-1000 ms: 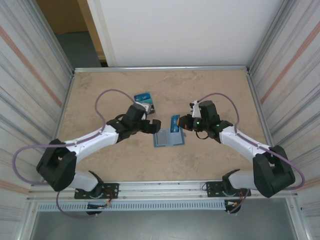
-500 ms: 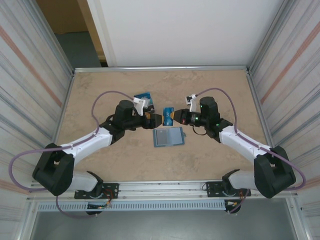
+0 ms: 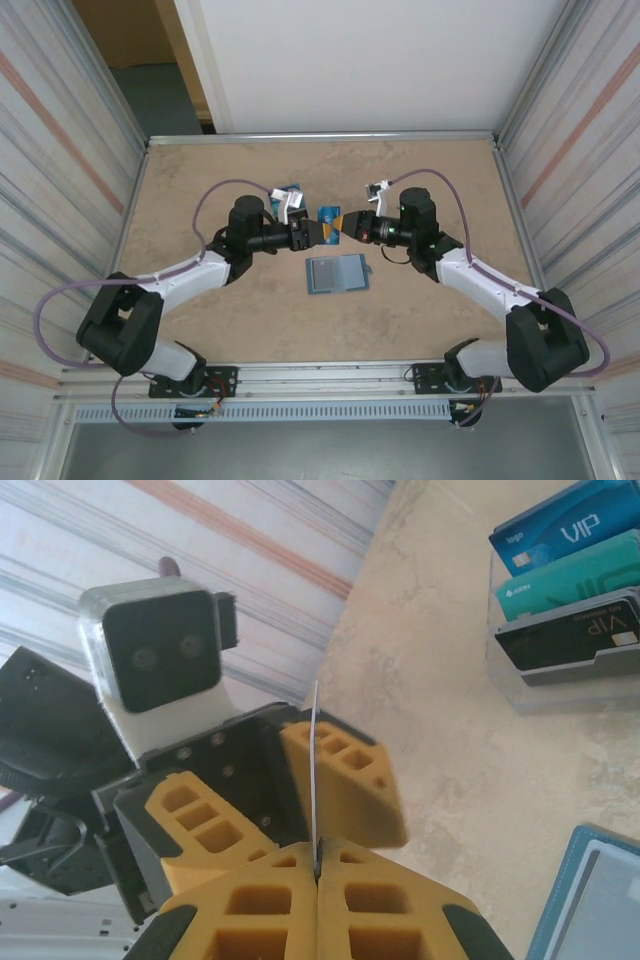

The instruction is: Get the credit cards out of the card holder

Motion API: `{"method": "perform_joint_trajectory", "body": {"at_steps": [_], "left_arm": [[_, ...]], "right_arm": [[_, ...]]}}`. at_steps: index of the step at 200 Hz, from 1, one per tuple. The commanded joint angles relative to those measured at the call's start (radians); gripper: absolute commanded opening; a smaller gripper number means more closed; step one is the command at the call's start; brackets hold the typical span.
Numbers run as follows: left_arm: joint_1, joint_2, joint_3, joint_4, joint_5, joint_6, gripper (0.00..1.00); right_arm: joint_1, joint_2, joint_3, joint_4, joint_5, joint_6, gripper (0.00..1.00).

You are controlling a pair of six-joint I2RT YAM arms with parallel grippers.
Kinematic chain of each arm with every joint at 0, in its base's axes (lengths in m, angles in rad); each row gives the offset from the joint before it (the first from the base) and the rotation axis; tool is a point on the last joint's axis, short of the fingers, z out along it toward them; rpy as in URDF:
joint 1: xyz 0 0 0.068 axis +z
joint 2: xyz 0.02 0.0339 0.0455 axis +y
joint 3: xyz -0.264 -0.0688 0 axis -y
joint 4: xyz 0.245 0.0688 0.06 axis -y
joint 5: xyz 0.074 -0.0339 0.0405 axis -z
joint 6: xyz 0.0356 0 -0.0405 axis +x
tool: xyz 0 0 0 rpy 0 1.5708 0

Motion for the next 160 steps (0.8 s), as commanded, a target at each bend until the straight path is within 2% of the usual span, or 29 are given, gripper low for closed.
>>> {"method": "perform_joint_trajectory", "body": {"at_steps": [1, 24, 49, 62, 71, 80, 118, 160], "left_arm": [[0.008, 0.006, 0.0, 0.069, 0.063, -0.012, 0.3], [0.007, -0.003, 0.013, 0.037, 0.079, 0.024, 0.11], [0.009, -0.033, 0.028, -0.056, 0.051, 0.093, 0.04], [0.011, -0.058, 0.044, -0.142, 0.023, 0.148, 0.03], [0.013, -0.076, 0.059, -0.21, -0.005, 0.193, 0.02], [0.014, -0.094, 0.075, -0.279, -0.036, 0.241, 0.02], [0.038, -0.141, 0.17, -0.576, -0.202, 0.46, 0.0], [0.067, -0.118, 0.289, -0.775, -0.386, 0.674, 0.0]], "right_arm": [[0.009, 0.015, 0.035, 0.038, -0.035, 0.017, 0.0], [0.009, 0.028, 0.039, 0.029, -0.033, 0.015, 0.02], [0.009, 0.033, 0.049, -0.013, -0.021, -0.002, 0.14], [0.01, 0.028, 0.058, -0.054, -0.002, -0.026, 0.28], [0.01, 0.022, 0.061, -0.084, 0.012, -0.04, 0.45], [0.011, 0.016, 0.062, -0.104, 0.027, -0.05, 0.51], [0.018, -0.009, 0.067, -0.217, 0.101, -0.101, 0.59], [0.06, -0.013, 0.114, -0.381, 0.219, -0.184, 0.63]]}}
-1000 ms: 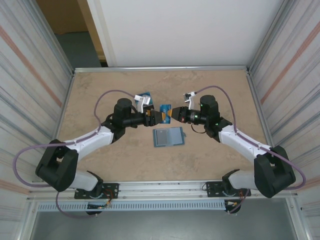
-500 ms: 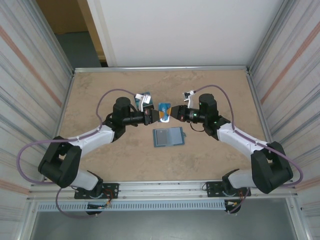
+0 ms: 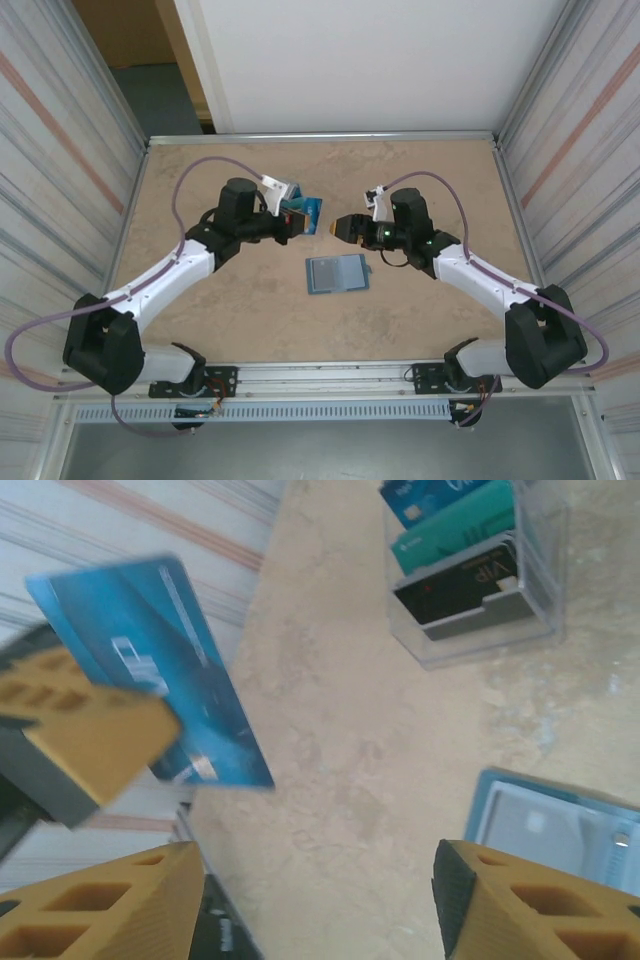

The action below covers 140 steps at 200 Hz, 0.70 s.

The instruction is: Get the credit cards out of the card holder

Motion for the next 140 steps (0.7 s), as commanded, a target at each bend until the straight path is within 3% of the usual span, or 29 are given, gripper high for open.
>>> {"method": "perform_joint_trajectory", "body": {"at_steps": [1, 39, 66, 114, 140], "left_arm": [[0.016, -0.002, 0.077, -0.175, -0.149, 0.197, 0.0], [0.058, 0.102, 0.224, -0.281, -0.206, 0.378, 0.0], [0.082, 0.213, 0.346, -0.345, -0.24, 0.509, 0.0], [0.132, 0.448, 0.573, -0.478, -0.241, 0.727, 0.0], [0.146, 0.544, 0.656, -0.516, -0.249, 0.829, 0.0]], "right_arm": [[0.031, -0.028, 0.062, -0.129, 0.097, -0.083, 0.64], [0.064, 0.007, 0.109, -0.231, 0.185, -0.121, 0.68], [0.087, 0.036, 0.139, -0.29, 0.239, -0.143, 0.77], [0.164, 0.098, 0.233, -0.46, 0.418, -0.193, 0.78], [0.181, 0.12, 0.246, -0.484, 0.448, -0.188, 0.78]]}}
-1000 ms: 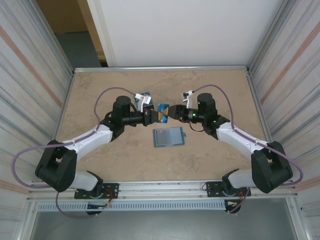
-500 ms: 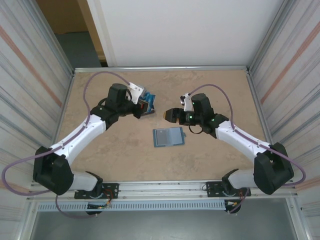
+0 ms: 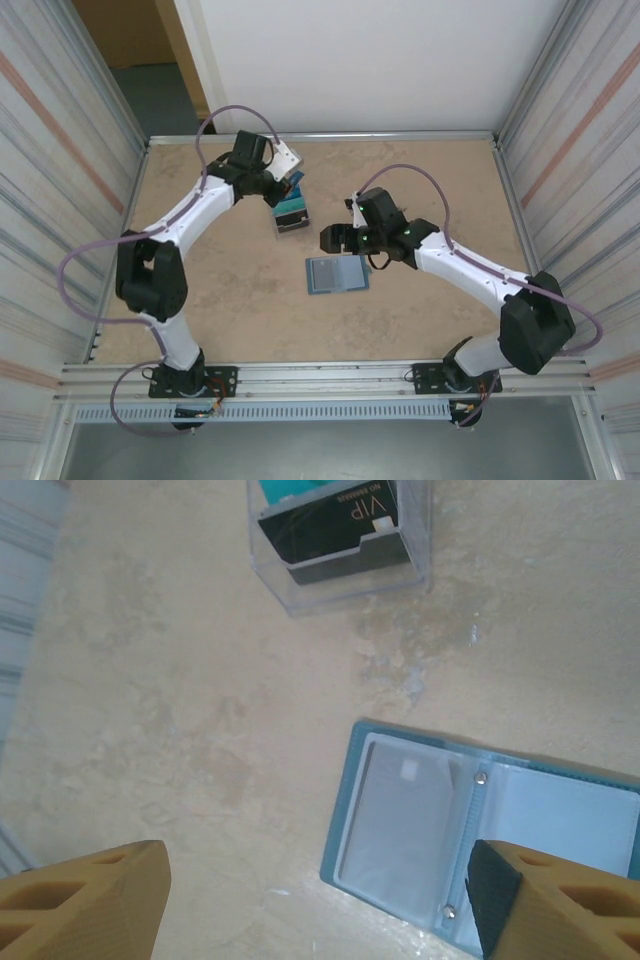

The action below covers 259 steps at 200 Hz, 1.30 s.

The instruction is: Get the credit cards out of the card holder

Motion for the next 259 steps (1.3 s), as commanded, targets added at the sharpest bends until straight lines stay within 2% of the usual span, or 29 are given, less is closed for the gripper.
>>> {"method": "perform_joint_trajectory", "body": {"at_steps": [1, 36, 79, 125, 194, 204, 239, 259], "left_arm": [[0.015, 0.064, 0.086, -0.09, -0.01, 0.168, 0.0], [0.027, 0.145, 0.15, -0.123, -0.01, 0.25, 0.0], [0.031, 0.206, 0.188, -0.14, -0.074, 0.31, 0.0], [0.033, 0.26, 0.212, -0.138, -0.149, 0.347, 0.0], [0.033, 0.279, 0.212, -0.137, -0.148, 0.361, 0.0], [0.034, 0.279, 0.212, -0.138, -0.146, 0.36, 0.08], [0.034, 0.279, 0.216, -0.15, -0.13, 0.344, 0.26], [0.033, 0.269, 0.217, -0.16, -0.106, 0.336, 0.31]], "right_arm": [[0.014, 0.024, 0.033, -0.079, 0.083, -0.028, 0.78], [0.016, 0.027, 0.029, -0.073, 0.092, -0.012, 0.79], [0.017, 0.018, 0.025, -0.073, 0.105, -0.004, 0.79], [0.017, 0.022, 0.029, -0.069, 0.1, -0.002, 0.8], [0.018, 0.035, 0.037, -0.07, 0.098, -0.003, 0.8], [0.018, 0.038, 0.039, -0.075, 0.099, -0.005, 0.8], [0.018, 0.045, 0.046, -0.085, 0.107, -0.01, 0.79], [0.023, 0.051, 0.052, -0.093, 0.113, -0.013, 0.77]]}}
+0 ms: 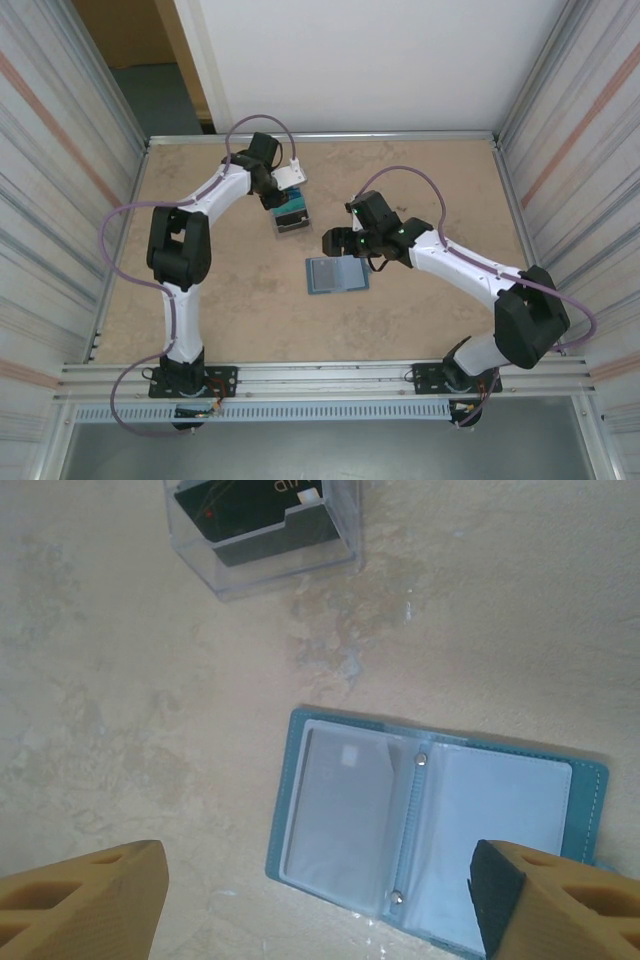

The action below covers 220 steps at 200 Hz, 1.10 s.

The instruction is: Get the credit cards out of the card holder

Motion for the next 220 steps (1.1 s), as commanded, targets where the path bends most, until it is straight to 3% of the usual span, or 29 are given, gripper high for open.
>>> {"method": "perform_joint_trajectory", "body": {"at_steps": [1, 25, 53, 68, 92, 156, 196, 220], "left_arm": [[0.008, -0.002, 0.033, -0.033, 0.035, -0.006, 0.31], [0.005, -0.04, 0.025, -0.048, 0.067, -0.021, 0.33], [0.001, -0.12, -0.017, -0.04, 0.112, -0.068, 0.44], [0.001, -0.174, -0.057, -0.003, 0.125, -0.125, 0.59], [0.001, -0.277, -0.17, 0.107, 0.103, -0.25, 0.98], [0.001, -0.558, -0.479, 0.317, 0.016, -0.653, 0.99], [0.002, -0.752, -0.707, 0.494, -0.057, -0.866, 0.99], [0.002, -0.85, -0.844, 0.628, -0.045, -0.974, 0.99]], "right_arm": [[0.01, 0.017, 0.04, -0.032, 0.03, -0.015, 0.77], [0.028, 0.03, 0.054, -0.055, 0.057, -0.028, 0.72], [0.067, 0.06, 0.084, -0.111, 0.115, -0.049, 0.68], [0.088, 0.082, 0.103, -0.139, 0.13, -0.056, 0.63], [0.117, 0.119, 0.118, -0.157, 0.135, -0.06, 0.56], [0.2, 0.243, 0.191, -0.231, 0.192, -0.09, 0.45], [0.231, 0.325, 0.237, -0.265, 0.221, -0.11, 0.43], [0.242, 0.376, 0.263, -0.283, 0.235, -0.121, 0.41]]}}
